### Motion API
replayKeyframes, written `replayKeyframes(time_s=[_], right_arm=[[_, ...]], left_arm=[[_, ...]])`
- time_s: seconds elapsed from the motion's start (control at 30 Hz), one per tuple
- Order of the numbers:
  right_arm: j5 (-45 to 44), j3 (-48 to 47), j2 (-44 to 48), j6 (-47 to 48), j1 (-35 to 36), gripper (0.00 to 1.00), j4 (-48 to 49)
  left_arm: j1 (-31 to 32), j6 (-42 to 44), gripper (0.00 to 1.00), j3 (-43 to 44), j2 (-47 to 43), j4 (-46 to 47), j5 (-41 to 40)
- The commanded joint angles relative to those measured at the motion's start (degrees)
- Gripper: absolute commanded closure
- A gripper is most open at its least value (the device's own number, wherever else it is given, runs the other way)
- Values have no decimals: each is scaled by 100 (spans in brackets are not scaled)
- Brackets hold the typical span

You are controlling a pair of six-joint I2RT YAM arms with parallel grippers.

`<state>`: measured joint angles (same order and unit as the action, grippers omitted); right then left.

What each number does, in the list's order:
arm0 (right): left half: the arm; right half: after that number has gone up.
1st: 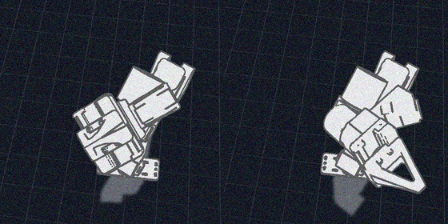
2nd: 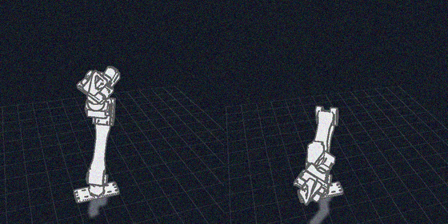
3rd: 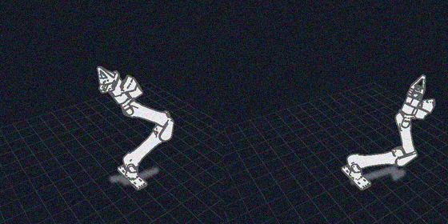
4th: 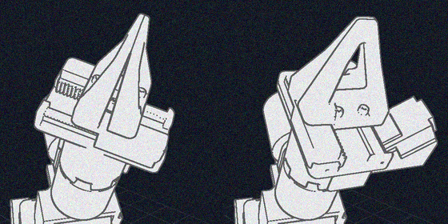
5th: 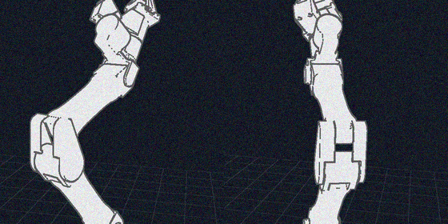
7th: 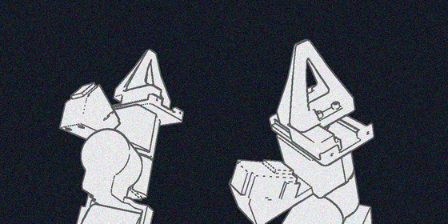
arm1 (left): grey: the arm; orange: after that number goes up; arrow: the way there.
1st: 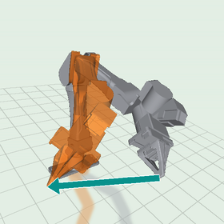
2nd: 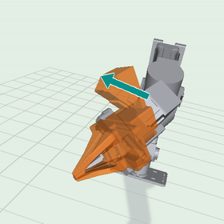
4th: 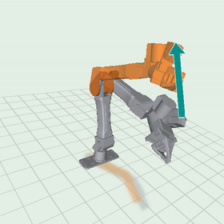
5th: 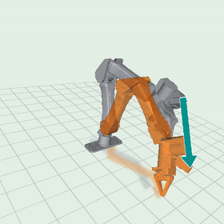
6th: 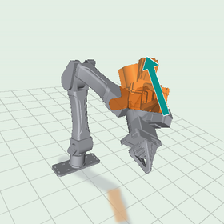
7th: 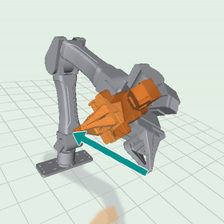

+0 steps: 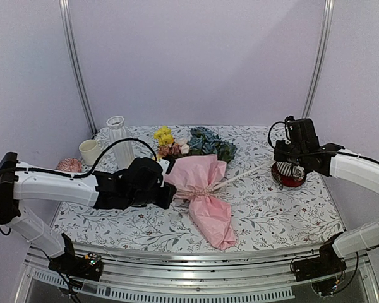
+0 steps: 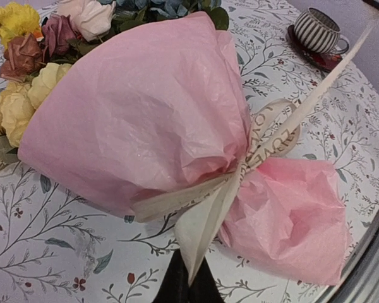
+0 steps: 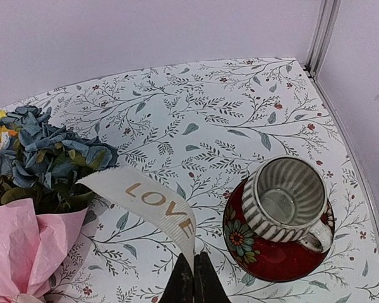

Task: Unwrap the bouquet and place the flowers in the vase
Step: Untie the ribbon from the tied bouquet.

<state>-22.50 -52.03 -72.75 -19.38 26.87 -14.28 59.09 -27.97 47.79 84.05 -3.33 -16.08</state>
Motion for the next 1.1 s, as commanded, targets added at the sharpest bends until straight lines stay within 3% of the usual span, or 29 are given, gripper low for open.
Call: replayKeyframes(time_s=[0.0,1.07], right_arm=[[-187,84,179,-64,-89,98,-39],[-484,195,725,-139,-283,98,-154]], left_arm=[[85,76,100,-42,-226,-185,-200],[81,167,100,-1,-959,-573,-597]])
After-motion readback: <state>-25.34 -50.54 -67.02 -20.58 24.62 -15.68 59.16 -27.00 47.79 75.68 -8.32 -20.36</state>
